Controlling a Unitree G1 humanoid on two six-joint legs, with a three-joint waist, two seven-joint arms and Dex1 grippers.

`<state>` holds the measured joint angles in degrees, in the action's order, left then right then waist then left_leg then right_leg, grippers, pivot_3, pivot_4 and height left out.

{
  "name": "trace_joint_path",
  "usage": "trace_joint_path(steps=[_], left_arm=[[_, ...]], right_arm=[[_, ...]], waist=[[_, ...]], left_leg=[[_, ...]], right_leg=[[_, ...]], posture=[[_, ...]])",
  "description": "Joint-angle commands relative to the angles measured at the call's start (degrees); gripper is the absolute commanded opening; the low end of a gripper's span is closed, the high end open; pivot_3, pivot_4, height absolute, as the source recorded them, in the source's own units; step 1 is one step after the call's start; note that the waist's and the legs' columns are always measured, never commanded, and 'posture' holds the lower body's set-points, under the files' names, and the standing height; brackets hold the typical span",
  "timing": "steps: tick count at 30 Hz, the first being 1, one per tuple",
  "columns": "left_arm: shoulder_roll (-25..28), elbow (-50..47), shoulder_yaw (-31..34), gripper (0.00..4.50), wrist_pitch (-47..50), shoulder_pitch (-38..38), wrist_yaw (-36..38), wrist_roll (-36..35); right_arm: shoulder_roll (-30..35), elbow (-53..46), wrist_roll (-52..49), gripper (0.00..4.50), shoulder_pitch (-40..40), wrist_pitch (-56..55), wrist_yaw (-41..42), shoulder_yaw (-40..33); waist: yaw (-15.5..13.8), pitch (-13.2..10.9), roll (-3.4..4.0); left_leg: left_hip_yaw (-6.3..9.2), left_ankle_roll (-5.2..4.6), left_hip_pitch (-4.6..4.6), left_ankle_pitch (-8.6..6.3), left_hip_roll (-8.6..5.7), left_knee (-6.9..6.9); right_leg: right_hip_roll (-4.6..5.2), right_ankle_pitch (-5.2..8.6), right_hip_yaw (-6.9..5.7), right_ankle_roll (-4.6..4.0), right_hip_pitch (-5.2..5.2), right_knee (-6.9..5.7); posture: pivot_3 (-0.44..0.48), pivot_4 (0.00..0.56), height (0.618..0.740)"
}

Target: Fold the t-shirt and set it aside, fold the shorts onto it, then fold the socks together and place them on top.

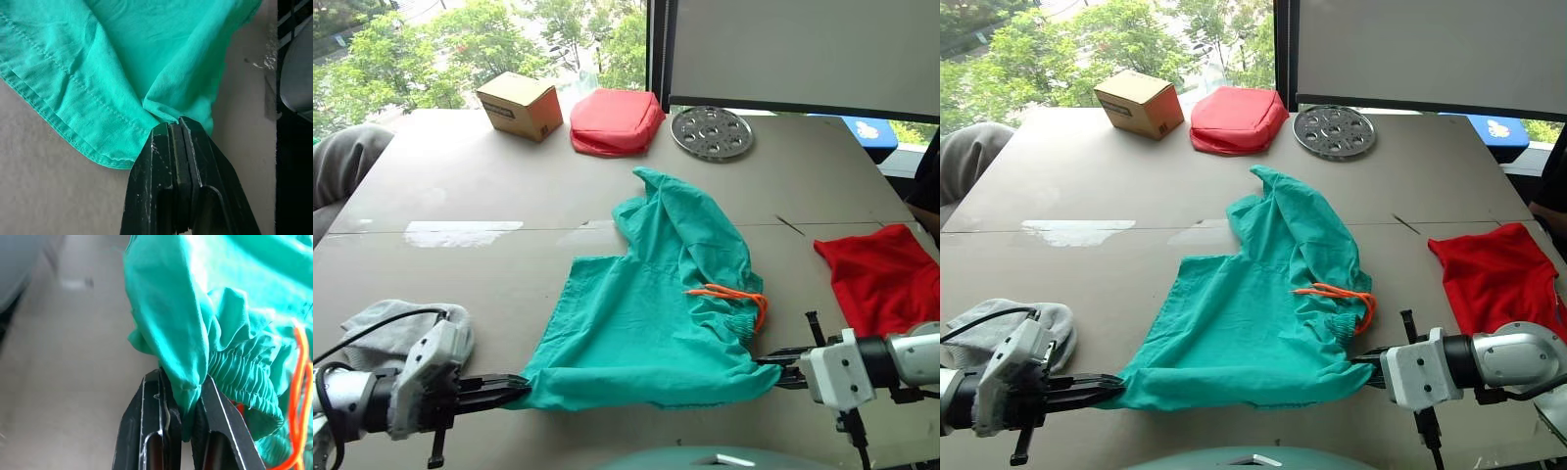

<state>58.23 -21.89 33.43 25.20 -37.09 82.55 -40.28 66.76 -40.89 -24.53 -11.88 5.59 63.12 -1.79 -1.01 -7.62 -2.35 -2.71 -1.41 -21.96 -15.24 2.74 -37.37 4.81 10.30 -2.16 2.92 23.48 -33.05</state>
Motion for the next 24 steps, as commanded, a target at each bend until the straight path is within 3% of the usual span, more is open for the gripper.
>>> trace_joint_path(steps=[1,5,9,11,15,17,20,22,24], left_arm=[[3.01,0.87,4.34,0.00,7.68,5.75,0.12,-7.30],[2.10,7.97,-1.55,0.00,8.64,26.75,-9.69,-7.48],[-4.35,29.81,-12.28,0.00,-3.81,66.42,-29.30,8.54],[-5.88,39.98,-14.96,0.00,-11.18,79.90,-35.08,15.11],[-6.56,63.75,-18.32,0.00,-31.54,110.78,-48.62,26.09],[-5.14,69.76,-19.66,0.00,-39.46,118.12,-49.79,28.92],[-3.20,72.94,-19.78,0.00,-44.27,121.65,-48.20,29.82],[-2.29,71.89,-19.21,0.00,-43.18,119.44,-42.36,27.86],[-1.94,64.83,-18.05,0.00,-37.83,110.79,-34.48,23.25]], right_arm=[[2.30,-1.76,-14.74,0.04,9.79,13.52,-1.55,-4.61],[-5.70,9.14,-10.26,0.04,32.10,25.04,-11.15,3.51],[-22.29,31.09,4.77,0.04,60.05,32.23,-30.13,9.58],[-25.08,40.47,12.96,0.04,68.49,28.48,-35.63,11.34],[-28.19,66.21,28.31,0.04,89.90,6.25,-49.05,14.17],[-28.31,72.86,30.43,0.04,95.82,-3.11,-51.22,13.71],[-27.12,76.42,30.93,0.04,98.41,-9.75,-49.75,12.52],[-25.98,75.95,29.92,0.04,96.91,-11.95,-45.15,11.81],[-25.50,71.12,25.48,0.04,91.56,-8.27,-37.73,10.56]], waist=[[-0.15,-0.01,0.02],[-0.24,-0.01,-0.05],[-0.21,0.02,-0.39],[-0.10,0.05,-0.39],[0.95,-0.14,-0.34],[1.82,-0.18,-0.29],[2.91,-0.15,-0.18],[3.34,-0.16,-0.15],[3.43,-0.01,-0.02]], left_leg=[[0.04,0.01,0.00,-0.01,-0.02,-0.02],[0.07,0.01,-0.01,0.00,-0.13,-0.04],[0.11,0.05,-0.14,0.09,-0.41,-0.11],[0.26,0.37,-0.34,0.29,-0.47,-0.12],[0.19,0.35,-0.92,0.27,-0.63,0.01],[0.06,0.34,-0.97,0.26,-0.66,0.16],[-0.23,0.30,-0.65,0.23,-0.61,0.26],[-0.24,0.30,-0.40,0.23,-0.53,0.20],[-0.30,0.27,0.04,0.21,-0.48,0.18]], right_leg=[[0.04,0.00,0.00,0.00,0.00,0.00],[0.08,-0.01,-0.01,0.00,0.03,-0.02],[-0.03,-0.20,-0.06,-0.28,0.01,-0.21],[-0.11,-0.40,-0.06,-0.25,0.15,-0.71],[0.10,-0.45,-0.62,-0.18,0.69,-0.54],[0.26,-0.46,-0.91,-0.16,0.76,-0.38],[0.47,-0.40,-1.18,-0.08,0.65,-0.42],[0.47,-0.39,-1.20,-0.06,0.42,-0.57],[0.47,-0.33,-1.13,0.01,0.04,-0.70]], posture=[[0.000,0.150,0.739],[0.000,0.150,0.739],[0.000,0.150,0.739],[0.000,0.150,0.739],[0.000,0.150,0.739],[0.000,0.150,0.739],[0.000,0.150,0.739],[0.000,0.150,0.739],[0.000,0.150,0.739]])
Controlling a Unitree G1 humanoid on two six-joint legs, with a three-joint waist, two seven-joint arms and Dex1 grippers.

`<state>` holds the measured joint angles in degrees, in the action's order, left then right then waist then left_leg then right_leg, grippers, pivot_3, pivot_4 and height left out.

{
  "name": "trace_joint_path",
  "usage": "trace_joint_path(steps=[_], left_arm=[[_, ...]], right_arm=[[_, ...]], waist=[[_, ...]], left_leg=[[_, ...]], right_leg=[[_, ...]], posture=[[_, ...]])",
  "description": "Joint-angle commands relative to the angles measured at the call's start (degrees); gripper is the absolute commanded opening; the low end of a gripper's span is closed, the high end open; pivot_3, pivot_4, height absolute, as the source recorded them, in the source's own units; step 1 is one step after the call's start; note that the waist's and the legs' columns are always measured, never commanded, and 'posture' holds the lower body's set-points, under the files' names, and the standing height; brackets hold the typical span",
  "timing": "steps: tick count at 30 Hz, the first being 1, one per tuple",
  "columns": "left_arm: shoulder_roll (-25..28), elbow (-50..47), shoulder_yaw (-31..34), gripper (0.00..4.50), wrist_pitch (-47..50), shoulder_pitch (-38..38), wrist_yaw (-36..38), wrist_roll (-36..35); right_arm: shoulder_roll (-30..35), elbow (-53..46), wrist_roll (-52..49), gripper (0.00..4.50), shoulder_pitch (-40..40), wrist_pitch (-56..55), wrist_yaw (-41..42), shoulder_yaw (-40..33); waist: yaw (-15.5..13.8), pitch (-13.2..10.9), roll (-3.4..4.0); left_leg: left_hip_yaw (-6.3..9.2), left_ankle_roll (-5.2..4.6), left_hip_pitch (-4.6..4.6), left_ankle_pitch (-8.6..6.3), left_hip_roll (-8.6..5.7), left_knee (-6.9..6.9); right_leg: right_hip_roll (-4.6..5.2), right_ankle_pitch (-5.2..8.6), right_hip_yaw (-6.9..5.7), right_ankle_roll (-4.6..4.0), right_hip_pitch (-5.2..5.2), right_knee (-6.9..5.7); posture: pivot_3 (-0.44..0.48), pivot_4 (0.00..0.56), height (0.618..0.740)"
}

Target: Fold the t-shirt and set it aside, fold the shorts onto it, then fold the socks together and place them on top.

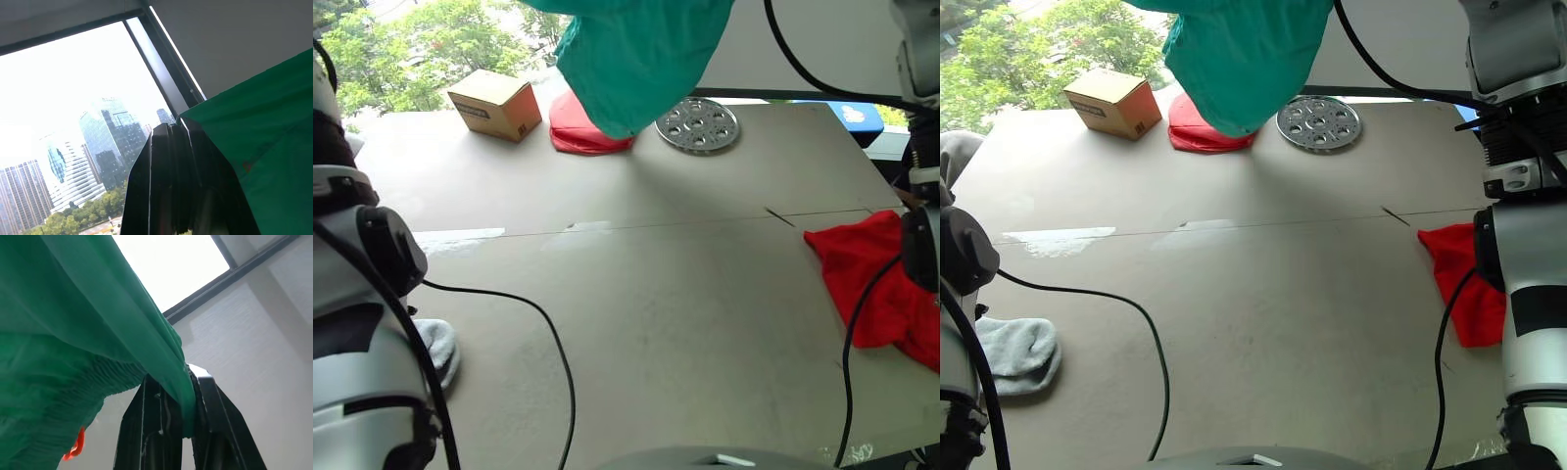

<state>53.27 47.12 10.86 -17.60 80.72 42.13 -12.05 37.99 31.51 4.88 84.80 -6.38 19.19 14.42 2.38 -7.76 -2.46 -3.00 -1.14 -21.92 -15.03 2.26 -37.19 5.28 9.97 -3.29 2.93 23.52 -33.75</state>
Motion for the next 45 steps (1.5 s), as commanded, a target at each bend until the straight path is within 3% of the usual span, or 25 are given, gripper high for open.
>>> trace_joint_path(steps=[1,5,7,10,14,18,22,26,29,32,37,41,45], left_arm=[[3.40,-9.90,5.23,0.00,10.15,-13.34,9.77,-8.28],[5.31,-41.29,11.69,0.00,29.07,-52.49,19.80,-19.84],[4.49,-50.32,14.96,0.00,31.79,-65.12,19.31,-20.81],[0.36,-64.28,17.79,0.00,36.03,-84.08,19.49,-23.27],[-2.86,-77.66,20.24,0.00,40.07,-105.63,23.79,-25.63],[-2.93,-82.00,24.88,0.00,41.83,-120.74,31.50,-26.65],[-1.84,-82.58,31.56,0.00,42.96,-136.04,44.19,-26.15],[0.35,-82.02,36.71,0.00,44.15,-144.61,49.78,-28.39],[1.56,-79.69,38.74,0.00,45.00,-142.58,50.35,-30.30],[5.01,-76.11,37.94,0.00,50.66,-127.41,43.11,-38.79],[9.62,-68.04,25.99,0.00,57.53,-96.86,28.80,-44.79],[7.12,-62.38,15.22,0.00,60.79,-77.31,20.45,-43.49],[0.67,-54.67,3.77,0.00,59.69,-59.42,10.41,-33.62]], right_arm=[[3.79,-5.46,-6.38,0.04,-9.02,6.70,10.68,-5.80],[8.47,-29.85,-13.41,0.04,-32.43,22.79,21.89,-4.99],[10.51,-38.57,-14.36,0.04,-41.41,28.55,23.69,-4.83],[13.50,-49.29,-15.09,0.04,-57.80,33.65,25.49,-5.35],[16.17,-57.62,-18.30,0.04,-74.82,33.80,28.45,-8.80],[19.87,-63.50,-21.71,0.04,-85.78,32.90,34.00,-13.07],[24.25,-71.85,-28.89,0.04,-97.34,36.54,41.38,-18.02],[26.55,-79.05,-34.63,0.04,-107.10,38.87,45.51,-22.19],[25.96,-82.31,-38.06,0.04,-112.00,40.31,46.58,-26.07],[24.12,-81.84,-42.77,0.04,-111.94,42.29,45.66,-31.13],[21.15,-75.26,-53.22,0.04,-105.76,49.90,40.68,-37.16],[18.30,-70.87,-60.81,0.04,-98.45,56.57,32.78,-37.54],[16.07,-66.11,-63.29,0.04,-90.67,62.46,24.24,-34.55]], waist=[[0.02,0.19,0.11],[0.06,0.23,0.23],[-0.13,0.20,0.28],[-0.84,0.13,0.24],[-2.06,0.05,0.57],[-2.65,0.16,0.32],[-3.13,0.28,0.19],[-3.35,0.30,0.03],[-3.30,0.30,0.07],[-3.99,0.29,0.08],[-5.32,0.26,0.04],[-4.45,0.12,0.05],[-4.77,0.12,-0.03]], left_leg=[[-0.05,-0.12,0.17,-0.07,0.03,0.01],[-0.07,-0.15,-0.05,-0.09,0.13,-0.13],[0.17,-0.26,-0.21,-0.19,0.38,-0.16],[0.07,-0.05,-1.20,-0.10,0.24,-0.38],[0.03,-0.31,-0.12,-0.30,0.16,-0.24],[0.11,-0.29,0.07,-0.44,0.16,-0.37],[0.20,-0.28,0.14,-0.46,0.20,-0.36],[0.24,-0.25,0.07,-0.59,0.23,-0.33],[0.30,-0.22,0.12,-0.62,0.34,-0.32],[0.39,-0.22,0.15,-0.62,0.32,-0.49],[0.64,-0.31,-0.07,-0.68,0.32,-0.81],[0.56,-0.46,-0.05,-0.77,0.08,-0.81],[0.41,-0.47,0.12,-0.76,0.03,-0.88]], right_leg=[[0.00,0.00,0.08,-0.01,-0.11,-0.04],[-0.01,-0.06,0.17,-0.09,0.02,-0.05],[0.00,-0.06,0.39,-0.08,0.29,-0.23],[-0.16,-0.08,0.19,-0.10,1.02,-0.06],[-0.04,0.15,0.18,-0.32,0.04,0.31],[0.02,0.55,0.21,-0.01,0.05,0.10],[-0.02,0.60,0.28,-0.06,0.08,0.08],[-0.12,0.93,0.16,-0.22,0.12,-0.02],[-0.22,0.96,0.15,-0.23,0.10,-0.01],[-0.19,0.97,0.24,-0.21,0.05,-0.07],[-0.25,0.96,0.28,-0.21,-0.03,-0.09],[-0.32,0.80,0.45,-0.46,-0.12,-0.10],[-0.39,0.79,0.46,-0.47,-0.38,-0.11]], posture=[[0.000,0.150,0.739],[0.000,0.150,0.739],[0.000,0.150,0.739],[0.000,0.150,0.739],[0.000,0.150,0.739],[0.000,0.150,0.739],[0.000,0.150,0.739],[0.000,0.150,0.739],[0.000,0.150,0.739],[0.000,0.150,0.739],[0.000,0.150,0.739],[0.000,0.150,0.739],[0.000,0.150,0.739]])
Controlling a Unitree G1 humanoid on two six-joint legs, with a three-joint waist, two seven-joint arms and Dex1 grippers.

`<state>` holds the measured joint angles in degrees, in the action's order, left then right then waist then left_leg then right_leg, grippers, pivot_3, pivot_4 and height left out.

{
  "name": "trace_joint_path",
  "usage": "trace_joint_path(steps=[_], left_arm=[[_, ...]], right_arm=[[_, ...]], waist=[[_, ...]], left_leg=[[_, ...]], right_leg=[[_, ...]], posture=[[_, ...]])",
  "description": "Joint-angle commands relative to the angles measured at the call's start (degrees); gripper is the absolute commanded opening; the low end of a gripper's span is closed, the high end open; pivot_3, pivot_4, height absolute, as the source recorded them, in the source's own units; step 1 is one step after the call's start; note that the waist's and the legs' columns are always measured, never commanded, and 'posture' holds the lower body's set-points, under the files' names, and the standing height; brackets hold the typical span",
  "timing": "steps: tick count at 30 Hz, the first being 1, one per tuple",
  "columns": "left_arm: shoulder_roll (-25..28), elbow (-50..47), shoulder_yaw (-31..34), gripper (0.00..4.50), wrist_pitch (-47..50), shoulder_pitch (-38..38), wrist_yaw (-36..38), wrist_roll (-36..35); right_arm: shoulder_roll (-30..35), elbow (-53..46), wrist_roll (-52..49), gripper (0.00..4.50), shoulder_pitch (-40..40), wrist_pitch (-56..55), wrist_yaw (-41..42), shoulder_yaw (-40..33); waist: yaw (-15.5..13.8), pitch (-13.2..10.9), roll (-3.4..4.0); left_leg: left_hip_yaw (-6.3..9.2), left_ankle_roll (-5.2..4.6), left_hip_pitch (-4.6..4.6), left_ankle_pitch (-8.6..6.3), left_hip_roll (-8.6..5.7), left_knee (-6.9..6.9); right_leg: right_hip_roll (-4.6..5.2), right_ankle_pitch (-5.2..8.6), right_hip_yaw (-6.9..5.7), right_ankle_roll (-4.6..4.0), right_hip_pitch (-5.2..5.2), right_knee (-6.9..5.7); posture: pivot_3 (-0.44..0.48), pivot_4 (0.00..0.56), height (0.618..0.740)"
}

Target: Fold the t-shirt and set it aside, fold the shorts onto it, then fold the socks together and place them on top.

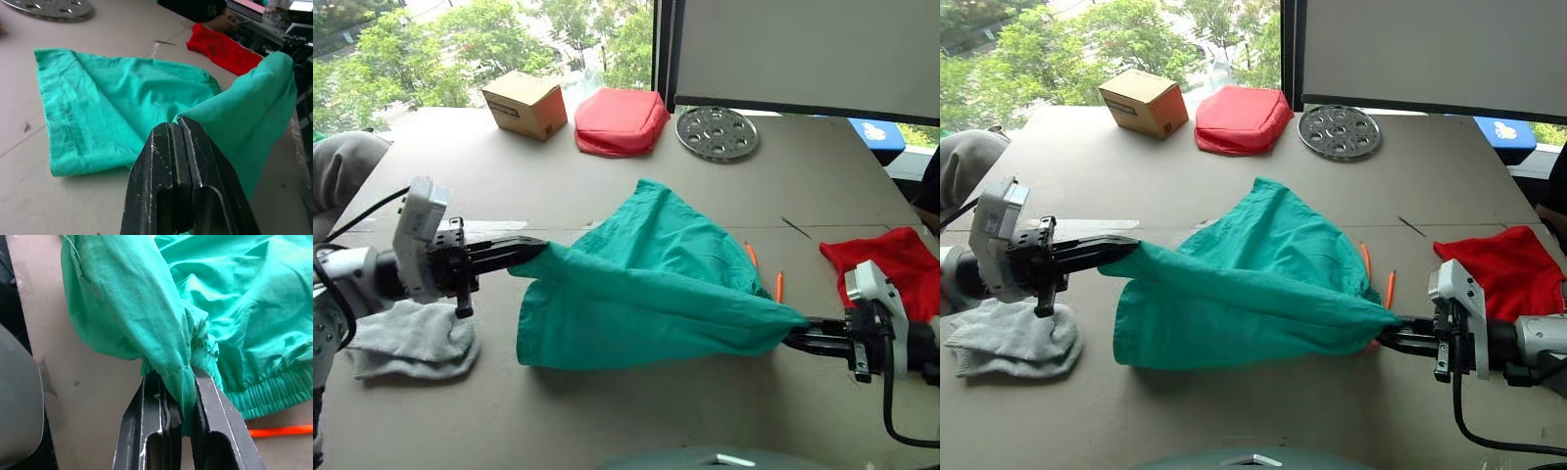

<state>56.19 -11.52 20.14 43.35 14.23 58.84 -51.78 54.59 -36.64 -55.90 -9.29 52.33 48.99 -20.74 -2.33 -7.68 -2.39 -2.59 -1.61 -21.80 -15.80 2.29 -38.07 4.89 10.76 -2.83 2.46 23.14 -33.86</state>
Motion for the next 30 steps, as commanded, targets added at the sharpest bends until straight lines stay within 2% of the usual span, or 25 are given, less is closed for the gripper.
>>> trace_joint_path(steps=[1,4,10,16,25,28,29,30], left_arm=[[-3.73,5.73,-7.94,0.00,-2.15,10.30,-7.48,8.65],[-9.50,13.00,-14.64,0.00,-7.53,20.21,-11.81,17.56],[-16.69,26.66,-21.52,0.00,-20.33,31.01,-12.14,30.14],[-24.25,40.38,-23.53,0.00,-30.02,38.97,-13.79,37.28],[-35.24,62.71,-26.77,0.00,-44.50,47.19,-16.54,47.32],[-36.84,70.15,-26.50,0.99,-45.90,49.12,-19.28,49.26],[-36.89,71.23,-25.98,1.61,-46.46,49.21,-19.37,49.27],[-36.75,71.62,-25.22,1.91,-46.94,49.21,-19.17,48.91]], right_arm=[[-0.92,3.13,-2.58,0.04,5.12,5.35,-7.36,1.65],[-3.54,6.67,-0.53,0.04,10.85,8.39,-14.27,4.93],[-8.67,11.15,1.72,0.04,18.73,13.22,-24.16,7.46],[-13.93,14.96,3.17,0.04,25.92,18.09,-33.52,6.04],[-14.70,18.43,6.50,0.04,31.25,21.00,-35.80,6.79],[-13.78,17.55,7.72,0.00,31.04,20.14,-34.98,6.56],[-12.99,16.90,8.23,0.92,30.52,19.63,-34.28,6.74],[-12.38,15.99,8.48,1.18,29.84,19.28,-33.73,6.57]], waist=[[0.01,0.04,-0.11],[-0.08,0.11,-0.19],[0.17,0.00,-0.11],[0.17,0.00,-0.10],[0.32,0.00,-0.08],[0.41,0.00,-0.08],[0.45,0.00,-0.08],[0.50,-0.01,-0.07]], left_leg=[[0.04,0.00,-0.04,0.01,-0.02,0.00],[0.02,-0.01,0.04,0.00,-0.07,-0.02],[0.13,-0.04,-0.14,0.00,-0.14,-0.17],[0.13,-0.08,-0.17,-0.02,-0.12,-0.21],[0.19,-0.11,-0.27,-0.02,-0.13,-0.23],[0.18,-0.12,-0.28,-0.03,-0.13,-0.23],[0.18,-0.14,-0.27,-0.04,-0.13,-0.23],[0.18,-0.14,-0.28,-0.04,-0.13,-0.22]], right_leg=[[-0.06,-0.02,0.06,-0.01,-0.02,0.03],[-0.08,-0.01,0.23,-0.02,-0.10,0.01],[-0.25,-0.12,0.42,0.12,-0.06,0.00],[-0.25,-0.11,0.44,0.12,-0.06,0.01],[-0.26,-0.18,0.39,0.22,-0.04,0.02],[-0.26,-0.19,0.40,0.25,-0.02,0.01],[-0.25,-0.20,0.40,0.26,-0.02,0.00],[-0.26,-0.20,0.40,0.26,-0.02,0.01]], posture=[[0.000,0.150,0.739],[0.000,0.150,0.739],[0.000,0.150,0.739],[0.000,0.150,0.739],[0.000,0.150,0.739],[0.000,0.150,0.739],[0.000,0.150,0.739],[0.000,0.150,0.739]])
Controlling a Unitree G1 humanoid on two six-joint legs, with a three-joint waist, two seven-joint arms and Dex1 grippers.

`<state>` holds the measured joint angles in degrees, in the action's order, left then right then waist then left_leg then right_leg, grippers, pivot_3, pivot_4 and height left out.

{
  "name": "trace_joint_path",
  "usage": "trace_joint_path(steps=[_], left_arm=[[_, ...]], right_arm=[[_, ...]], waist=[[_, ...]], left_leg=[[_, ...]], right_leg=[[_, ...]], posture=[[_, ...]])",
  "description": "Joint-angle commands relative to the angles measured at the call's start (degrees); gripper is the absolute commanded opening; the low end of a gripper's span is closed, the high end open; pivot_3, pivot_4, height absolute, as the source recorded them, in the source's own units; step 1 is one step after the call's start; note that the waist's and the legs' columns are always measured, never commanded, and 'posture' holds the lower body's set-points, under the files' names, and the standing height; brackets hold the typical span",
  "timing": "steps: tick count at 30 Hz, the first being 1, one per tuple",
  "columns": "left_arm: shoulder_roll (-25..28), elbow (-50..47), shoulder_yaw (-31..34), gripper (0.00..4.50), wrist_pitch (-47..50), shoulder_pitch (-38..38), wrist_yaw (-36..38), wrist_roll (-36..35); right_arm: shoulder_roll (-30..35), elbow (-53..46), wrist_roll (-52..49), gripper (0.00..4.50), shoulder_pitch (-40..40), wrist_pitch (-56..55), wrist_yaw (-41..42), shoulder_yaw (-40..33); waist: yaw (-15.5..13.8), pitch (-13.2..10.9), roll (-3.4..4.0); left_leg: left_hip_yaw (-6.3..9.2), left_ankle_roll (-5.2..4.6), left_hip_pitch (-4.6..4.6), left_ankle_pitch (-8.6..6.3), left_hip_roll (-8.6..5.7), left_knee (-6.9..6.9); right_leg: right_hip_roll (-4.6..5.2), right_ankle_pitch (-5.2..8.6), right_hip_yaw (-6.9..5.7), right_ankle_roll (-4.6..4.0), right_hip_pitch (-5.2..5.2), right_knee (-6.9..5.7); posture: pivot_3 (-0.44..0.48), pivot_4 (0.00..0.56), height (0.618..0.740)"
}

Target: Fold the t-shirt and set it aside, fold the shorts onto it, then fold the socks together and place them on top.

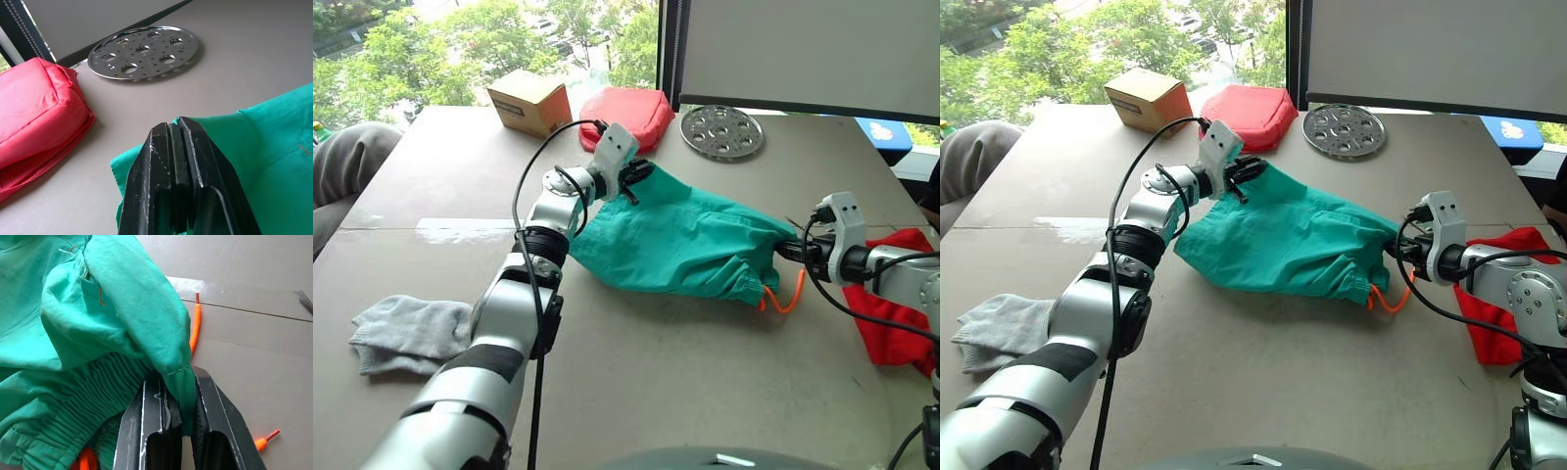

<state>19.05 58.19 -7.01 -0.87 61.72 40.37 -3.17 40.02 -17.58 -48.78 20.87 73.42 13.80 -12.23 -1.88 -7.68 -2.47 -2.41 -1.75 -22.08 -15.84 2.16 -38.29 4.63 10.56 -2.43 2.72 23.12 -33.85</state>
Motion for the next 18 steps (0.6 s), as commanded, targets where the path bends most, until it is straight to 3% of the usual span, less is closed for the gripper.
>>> trace_joint_path(steps=[1,4,5,9,11,14,18], left_arm=[[0.46,2.27,2.57,2.51,-3.10,1.79,-0.60,0.00],[3.32,-4.49,6.68,3.82,0.76,-0.99,5.22,-5.13],[4.69,-8.83,8.45,3.97,4.34,-2.75,8.02,-7.92],[9.76,-33.49,15.31,3.97,24.83,-13.74,9.85,-20.04],[11.83,-46.21,18.68,3.97,34.55,-20.70,8.04,-26.14],[12.37,-56.53,23.37,3.97,44.30,-26.70,3.02,-32.17],[12.72,-70.46,36.53,4.50,62.93,-40.49,-5.40,-48.26]], right_arm=[[2.55,-3.73,1.49,1.74,-0.79,-1.94,1.96,-2.05],[6.84,-9.94,4.07,3.20,-5.52,-7.36,6.00,-3.59],[6.96,-12.04,2.75,3.32,-6.90,-8.50,7.62,-5.73],[9.18,-19.69,1.55,3.32,-14.17,-14.33,15.51,-9.43],[6.36,-21.40,1.35,3.32,-14.04,-19.16,16.45,-9.33],[3.52,-21.26,-0.05,3.32,-12.44,-21.12,17.12,-7.19],[-2.53,-19.74,6.53,4.49,-9.30,-28.88,18.19,4.30]], waist=[[0.06,-0.01,0.00],[-0.04,-0.01,0.02],[0.21,-0.03,0.04],[1.26,0.00,0.13],[1.81,0.02,0.10],[1.66,0.00,0.10],[1.74,0.03,0.06]], left_leg=[[0.00,0.00,-0.01,0.00,0.00,0.00],[0.06,-0.01,-0.09,-0.01,0.01,0.00],[0.07,-0.01,-0.11,-0.01,0.01,0.00],[0.08,-0.01,-0.08,-0.01,0.06,0.06],[0.31,-0.03,0.08,-0.03,0.11,0.05],[0.31,-0.03,0.20,-0.03,0.10,0.05],[0.35,-0.02,0.23,-0.03,0.11,0.01]], right_leg=[[0.00,0.00,0.00,0.00,0.01,-0.01],[0.01,0.00,-0.04,0.01,0.04,0.00],[0.01,0.00,-0.04,0.01,0.06,0.00],[0.03,-0.01,0.00,0.02,0.06,-0.07],[0.02,-0.01,0.05,0.04,0.00,-0.04],[0.04,0.02,0.13,0.10,-0.08,-0.02],[0.05,0.02,0.15,0.11,-0.12,-0.02]], posture=[[0.000,0.150,0.739],[0.000,0.150,0.739],[0.000,0.150,0.739],[0.000,0.150,0.739],[0.000,0.150,0.739],[0.000,0.150,0.739],[0.000,0.150,0.739]])
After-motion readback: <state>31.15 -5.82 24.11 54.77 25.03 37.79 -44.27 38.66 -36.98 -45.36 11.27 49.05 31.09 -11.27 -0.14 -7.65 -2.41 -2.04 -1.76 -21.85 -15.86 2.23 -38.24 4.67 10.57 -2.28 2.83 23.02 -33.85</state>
